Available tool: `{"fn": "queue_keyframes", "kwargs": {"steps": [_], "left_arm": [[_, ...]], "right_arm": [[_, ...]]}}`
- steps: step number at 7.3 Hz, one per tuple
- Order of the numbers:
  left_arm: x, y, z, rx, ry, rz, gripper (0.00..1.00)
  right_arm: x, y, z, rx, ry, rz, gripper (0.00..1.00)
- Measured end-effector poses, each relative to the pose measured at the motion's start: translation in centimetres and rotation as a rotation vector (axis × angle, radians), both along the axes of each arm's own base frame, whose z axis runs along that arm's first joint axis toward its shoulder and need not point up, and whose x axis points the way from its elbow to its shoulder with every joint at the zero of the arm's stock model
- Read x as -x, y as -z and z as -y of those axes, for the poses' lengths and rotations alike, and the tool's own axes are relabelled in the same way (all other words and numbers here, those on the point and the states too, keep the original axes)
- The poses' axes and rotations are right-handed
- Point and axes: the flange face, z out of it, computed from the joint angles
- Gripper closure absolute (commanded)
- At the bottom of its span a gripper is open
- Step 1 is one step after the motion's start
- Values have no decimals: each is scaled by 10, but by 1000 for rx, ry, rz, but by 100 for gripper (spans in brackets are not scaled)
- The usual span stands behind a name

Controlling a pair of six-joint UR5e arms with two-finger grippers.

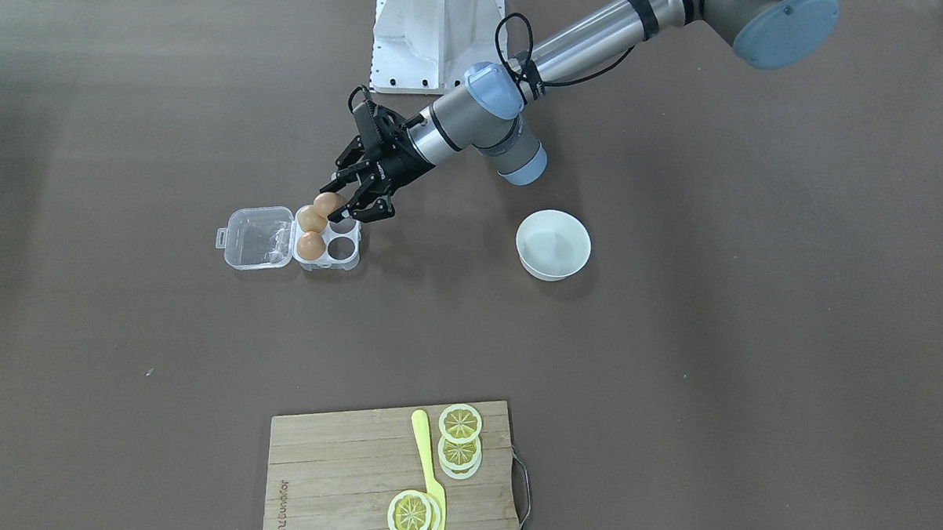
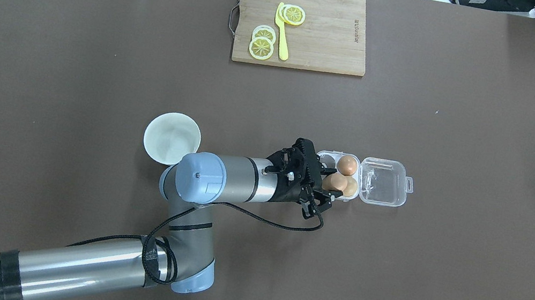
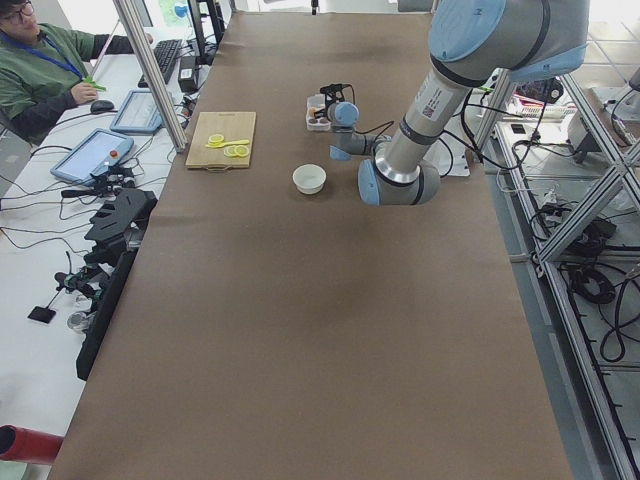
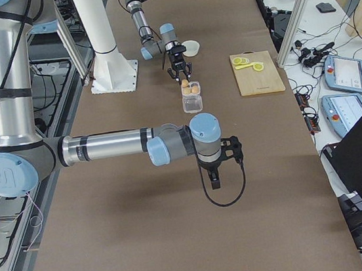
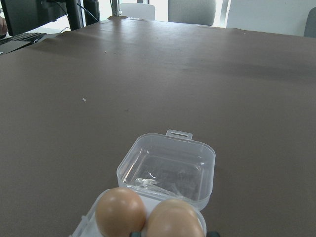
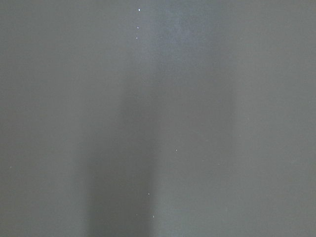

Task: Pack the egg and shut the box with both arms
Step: 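Lower the egg into the empty slot and open the left gripper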

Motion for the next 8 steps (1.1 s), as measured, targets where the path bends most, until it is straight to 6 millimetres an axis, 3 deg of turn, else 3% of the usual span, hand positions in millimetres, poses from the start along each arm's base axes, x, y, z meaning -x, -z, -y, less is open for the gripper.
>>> {"fn": "queue_keyframes", "kwargs": {"steps": [1, 2, 3, 7, 8], "left_arm": [[0, 0, 1, 1, 5, -1, 46], [1, 1, 1, 2, 11, -2, 18], [1, 2, 1, 2, 13, -4, 3], [2, 5, 1, 2, 14, -10, 3], [4, 6, 2, 4, 14, -13, 12]], "right_arm": [[0, 0, 0, -1, 0, 0, 0], [1, 0, 0, -1, 1, 0, 0], [1, 1, 0, -2, 3, 0, 0], [4, 4, 3, -3, 3, 1, 0], [4, 4, 4, -3, 4, 2, 0]]}}
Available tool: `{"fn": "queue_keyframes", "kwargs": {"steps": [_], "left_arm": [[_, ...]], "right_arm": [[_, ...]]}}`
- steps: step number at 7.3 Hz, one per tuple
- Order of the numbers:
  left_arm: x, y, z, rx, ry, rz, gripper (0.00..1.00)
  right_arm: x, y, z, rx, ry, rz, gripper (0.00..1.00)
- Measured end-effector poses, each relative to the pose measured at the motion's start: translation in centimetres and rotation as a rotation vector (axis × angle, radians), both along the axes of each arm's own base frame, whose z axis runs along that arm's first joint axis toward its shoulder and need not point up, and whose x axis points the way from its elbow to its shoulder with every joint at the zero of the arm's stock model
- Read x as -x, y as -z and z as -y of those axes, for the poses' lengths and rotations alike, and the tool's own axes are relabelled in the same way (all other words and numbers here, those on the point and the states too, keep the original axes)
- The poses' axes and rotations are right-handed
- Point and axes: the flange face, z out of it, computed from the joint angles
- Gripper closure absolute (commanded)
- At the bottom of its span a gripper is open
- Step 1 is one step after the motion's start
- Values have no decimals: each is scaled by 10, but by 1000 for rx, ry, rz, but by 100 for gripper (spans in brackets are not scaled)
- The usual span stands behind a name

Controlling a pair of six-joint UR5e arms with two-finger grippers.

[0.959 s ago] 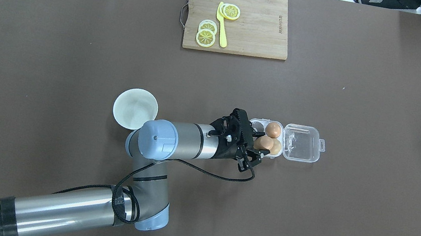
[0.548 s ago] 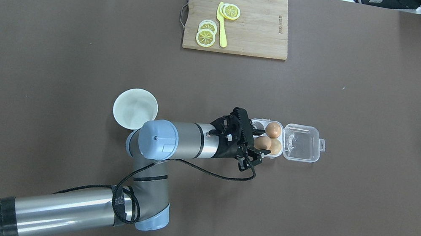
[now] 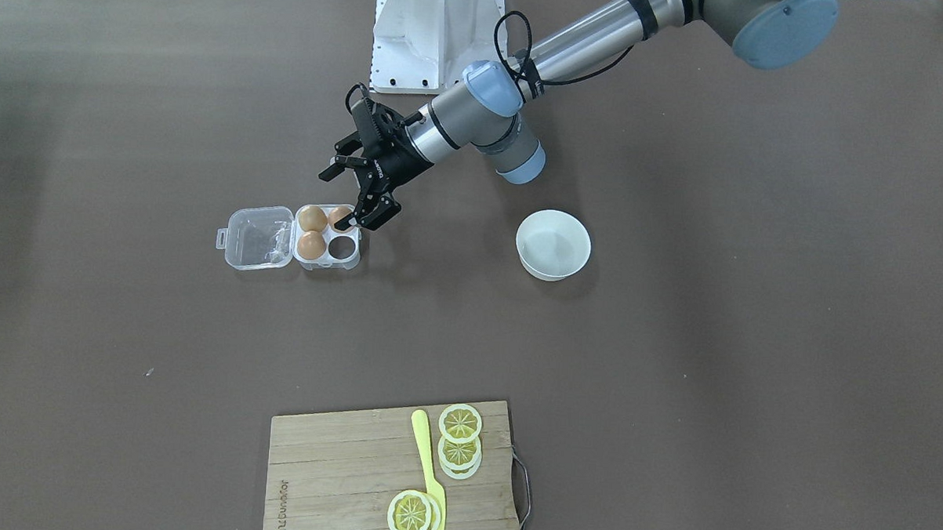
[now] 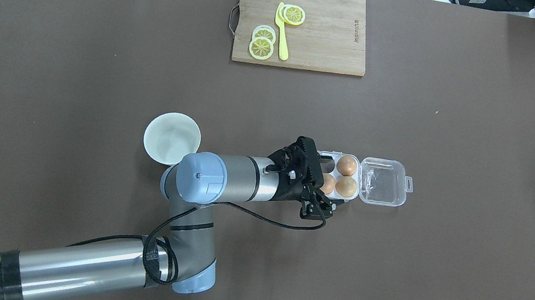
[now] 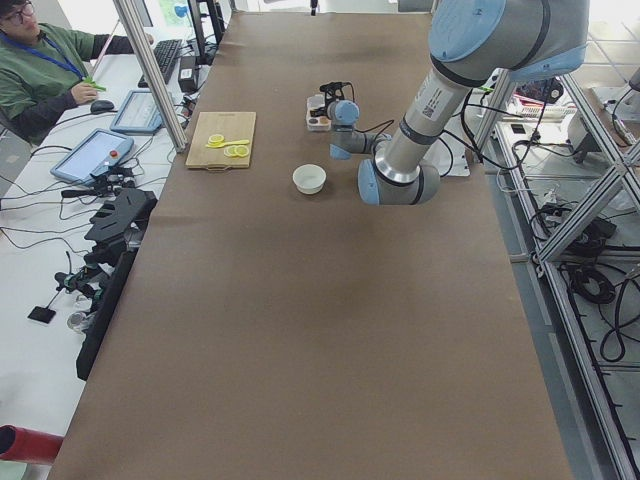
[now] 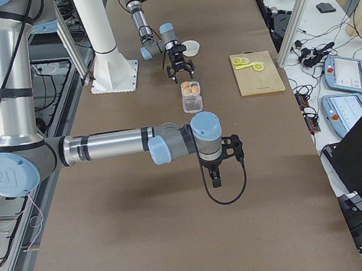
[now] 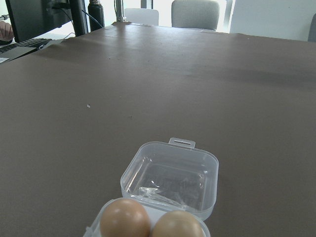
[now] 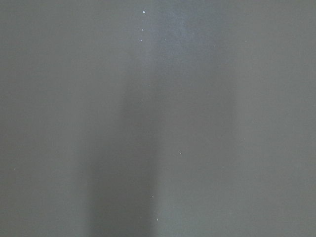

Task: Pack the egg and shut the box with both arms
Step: 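Lower the egg into the empty slot and open the left gripper, then raise the left gripper off the egg while the right arm reaches toward the box lid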

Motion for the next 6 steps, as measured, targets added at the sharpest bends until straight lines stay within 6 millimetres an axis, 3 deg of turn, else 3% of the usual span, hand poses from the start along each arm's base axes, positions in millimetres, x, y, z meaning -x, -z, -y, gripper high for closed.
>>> {"fn": "queue_keyframes", "kwargs": {"steps": [2, 3, 6], "left_arm": [[10, 10, 10, 55, -19, 6, 79], [19, 15, 14, 158, -51, 16, 100], [37, -10, 18, 784, -142, -74, 100]], "right_arm": [[1, 0, 0, 0, 2, 0, 0], [1, 0, 0, 0, 2, 0, 0], [3, 0, 0, 5, 1, 1, 1]]}}
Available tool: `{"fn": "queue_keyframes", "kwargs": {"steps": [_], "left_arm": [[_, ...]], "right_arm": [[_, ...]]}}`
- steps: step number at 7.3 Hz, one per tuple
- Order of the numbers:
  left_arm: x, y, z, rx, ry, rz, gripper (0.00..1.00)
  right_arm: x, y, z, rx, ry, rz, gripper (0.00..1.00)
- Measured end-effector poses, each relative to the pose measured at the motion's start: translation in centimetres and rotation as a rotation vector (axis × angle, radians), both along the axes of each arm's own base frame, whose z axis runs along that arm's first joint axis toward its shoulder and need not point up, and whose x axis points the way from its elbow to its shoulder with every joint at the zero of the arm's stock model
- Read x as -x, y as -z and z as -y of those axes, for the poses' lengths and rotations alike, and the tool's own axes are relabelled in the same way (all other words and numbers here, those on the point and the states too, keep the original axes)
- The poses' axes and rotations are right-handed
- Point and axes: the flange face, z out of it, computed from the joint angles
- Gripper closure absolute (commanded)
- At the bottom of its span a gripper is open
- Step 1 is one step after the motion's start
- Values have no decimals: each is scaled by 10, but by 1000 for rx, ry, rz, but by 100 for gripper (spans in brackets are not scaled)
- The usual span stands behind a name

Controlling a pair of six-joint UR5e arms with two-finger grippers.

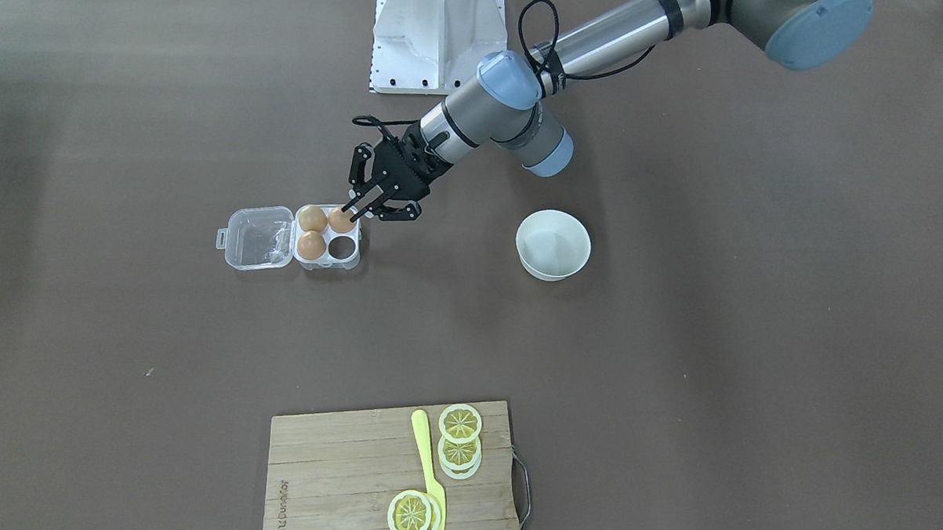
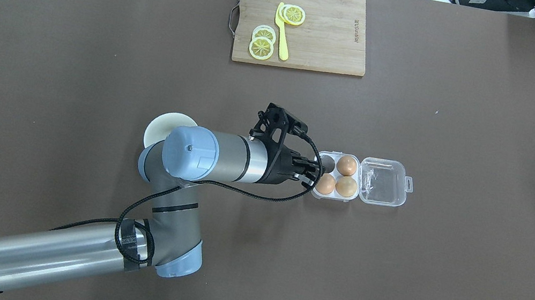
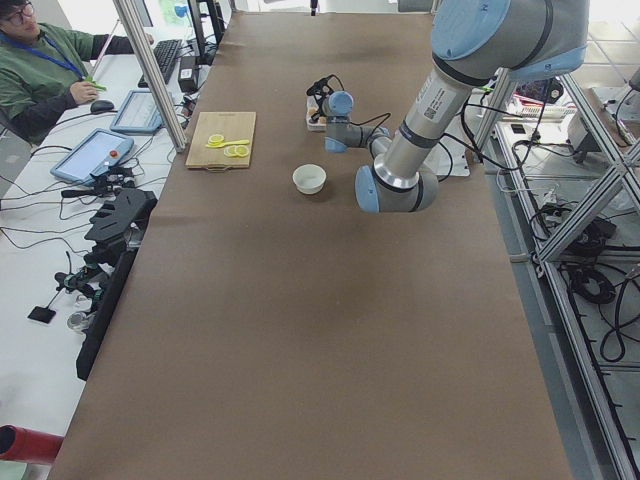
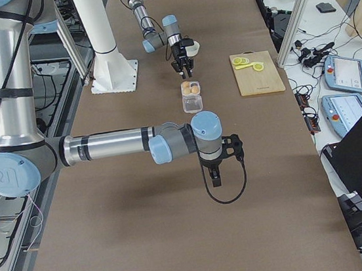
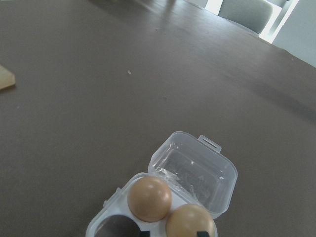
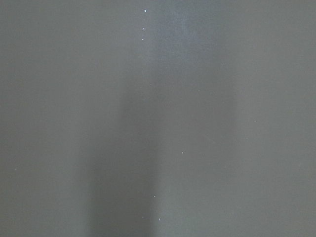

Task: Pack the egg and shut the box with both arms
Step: 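Raise the left gripper off the egg while the right arm reaches toward the box lid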

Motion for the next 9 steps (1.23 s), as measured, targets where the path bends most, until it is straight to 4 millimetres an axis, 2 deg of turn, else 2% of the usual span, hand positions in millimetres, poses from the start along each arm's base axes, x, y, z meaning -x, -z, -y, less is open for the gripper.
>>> {"fn": "queue_keyframes", "kwargs": {"steps": [2, 4, 6, 9], "left_arm": [[-2, -20, -6, 392, -74, -34, 100], [-7, -27, -11, 616, -110, -57, 100], [-11, -24, -11, 710, -84, -86, 100], [-19, -15, 2, 751, 2, -100, 100]], "right_arm": [[2, 1, 0, 22, -17, 10, 1], [8, 7, -2, 60, -20, 96, 1], [13, 18, -4, 103, -27, 184, 1], [23, 31, -3, 121, -42, 182, 3]]}}
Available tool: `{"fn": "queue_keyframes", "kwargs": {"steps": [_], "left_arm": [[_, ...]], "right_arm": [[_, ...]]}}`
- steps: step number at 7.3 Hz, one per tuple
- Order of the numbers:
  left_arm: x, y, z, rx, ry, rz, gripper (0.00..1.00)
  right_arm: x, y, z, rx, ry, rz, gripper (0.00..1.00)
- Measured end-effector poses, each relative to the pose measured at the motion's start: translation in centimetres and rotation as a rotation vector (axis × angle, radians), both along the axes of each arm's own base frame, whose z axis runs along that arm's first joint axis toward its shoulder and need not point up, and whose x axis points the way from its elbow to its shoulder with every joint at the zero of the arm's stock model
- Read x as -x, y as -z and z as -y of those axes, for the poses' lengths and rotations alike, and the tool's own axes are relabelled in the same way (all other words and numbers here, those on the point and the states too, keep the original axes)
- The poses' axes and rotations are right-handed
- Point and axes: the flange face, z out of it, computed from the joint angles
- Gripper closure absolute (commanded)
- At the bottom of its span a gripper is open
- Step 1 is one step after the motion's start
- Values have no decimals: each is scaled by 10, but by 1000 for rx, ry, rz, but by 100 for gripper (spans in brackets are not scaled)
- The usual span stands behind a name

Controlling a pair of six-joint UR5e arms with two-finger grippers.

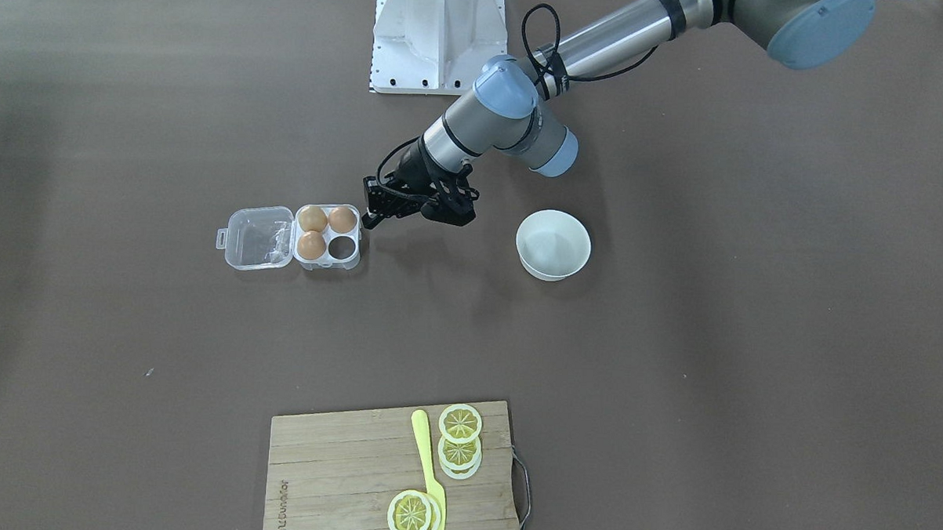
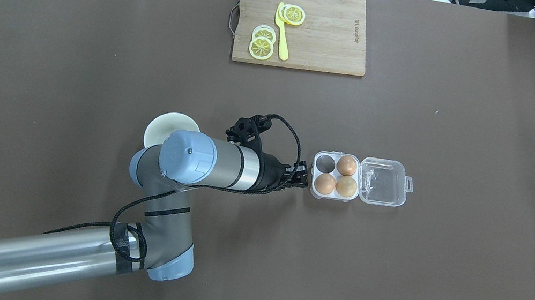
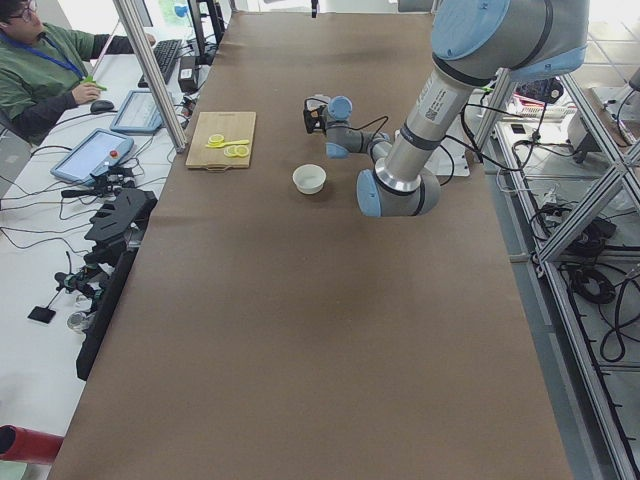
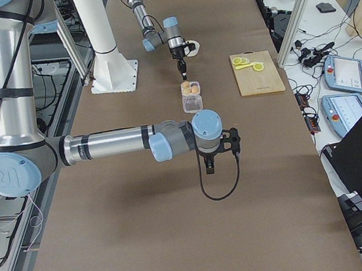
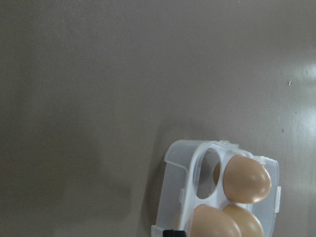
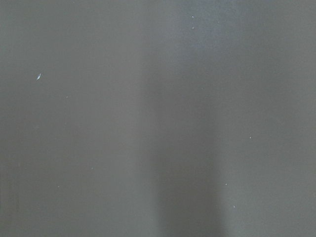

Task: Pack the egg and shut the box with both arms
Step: 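Raise the left gripper off the egg while the right arm reaches toward the box lid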

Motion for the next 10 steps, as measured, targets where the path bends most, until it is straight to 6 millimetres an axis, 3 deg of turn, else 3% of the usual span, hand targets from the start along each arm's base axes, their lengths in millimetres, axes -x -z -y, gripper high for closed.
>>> {"fn": "queue_keyframes", "kwargs": {"steps": [2, 7, 9, 10], "left_arm": [[-4, -1, 5, 6, 31, 12, 100], [-5, -2, 5, 6, 34, 15, 100], [-5, -2, 5, 3, 34, 14, 100], [-5, -1, 5, 1, 34, 13, 100]], "right_arm": [[27, 24, 0, 41, -55, -25, 5], [109, 76, -17, 16, -120, 149, 2], [156, 95, -19, 2, -81, 193, 1], [191, 105, -15, 1, -62, 193, 1]]}}
